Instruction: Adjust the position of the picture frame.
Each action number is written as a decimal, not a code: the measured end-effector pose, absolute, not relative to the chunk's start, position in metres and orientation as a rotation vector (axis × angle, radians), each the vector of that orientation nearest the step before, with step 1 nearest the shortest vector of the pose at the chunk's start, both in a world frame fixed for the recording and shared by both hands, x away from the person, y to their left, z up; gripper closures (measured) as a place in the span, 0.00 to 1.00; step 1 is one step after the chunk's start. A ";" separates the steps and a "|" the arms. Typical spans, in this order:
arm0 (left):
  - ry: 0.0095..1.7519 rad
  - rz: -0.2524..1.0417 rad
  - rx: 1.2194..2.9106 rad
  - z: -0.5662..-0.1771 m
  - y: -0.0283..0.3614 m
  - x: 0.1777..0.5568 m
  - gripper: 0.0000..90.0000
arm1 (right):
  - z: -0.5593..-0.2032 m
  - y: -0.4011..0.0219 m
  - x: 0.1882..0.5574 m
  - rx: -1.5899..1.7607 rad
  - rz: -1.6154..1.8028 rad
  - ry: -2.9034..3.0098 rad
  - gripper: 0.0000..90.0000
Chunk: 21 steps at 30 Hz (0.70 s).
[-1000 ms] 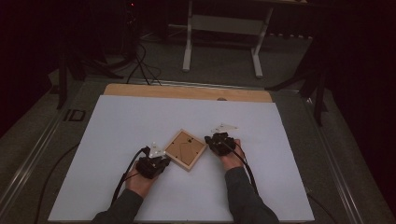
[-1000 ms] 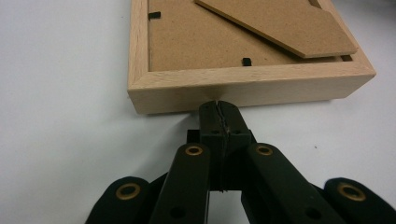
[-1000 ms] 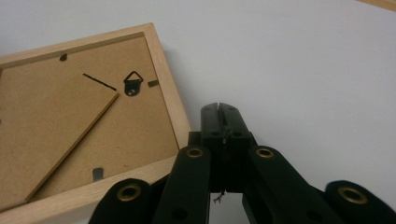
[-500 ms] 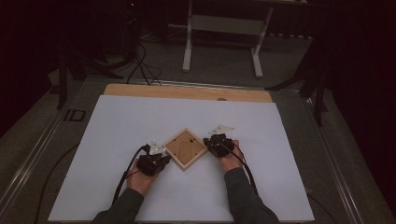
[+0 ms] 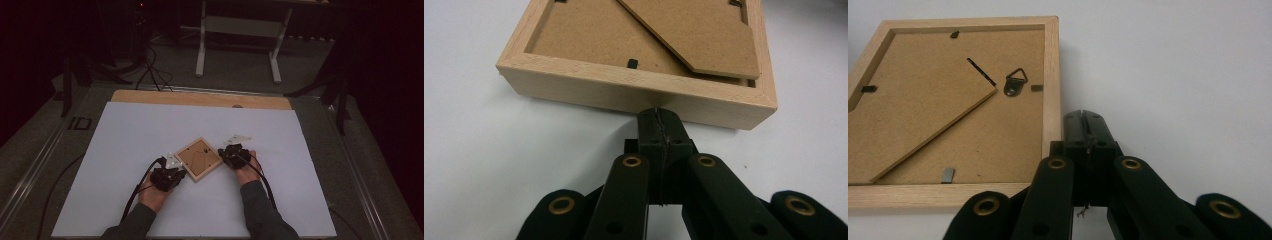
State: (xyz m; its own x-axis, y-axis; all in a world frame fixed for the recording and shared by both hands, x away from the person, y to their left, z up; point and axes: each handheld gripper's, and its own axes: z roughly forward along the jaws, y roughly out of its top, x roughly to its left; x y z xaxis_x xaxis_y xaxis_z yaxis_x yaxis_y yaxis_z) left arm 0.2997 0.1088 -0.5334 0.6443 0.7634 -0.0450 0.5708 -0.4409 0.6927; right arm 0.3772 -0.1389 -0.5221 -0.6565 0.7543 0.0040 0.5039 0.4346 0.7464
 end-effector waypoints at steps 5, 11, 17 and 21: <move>1.062 0.368 2.155 -0.534 0.113 0.306 1.00 | -0.522 -0.140 0.375 1.082 1.063 2.367 1.00; 1.092 0.381 2.127 -0.535 0.120 0.311 1.00 | -0.522 -0.139 0.370 1.062 1.067 2.390 1.00; 1.073 0.377 2.137 -0.532 0.121 0.308 1.00 | -0.521 -0.139 0.367 1.040 1.066 2.405 1.00; 1.060 0.359 2.159 -0.534 0.120 0.304 1.00 | -0.518 -0.139 0.361 1.000 1.050 2.427 1.00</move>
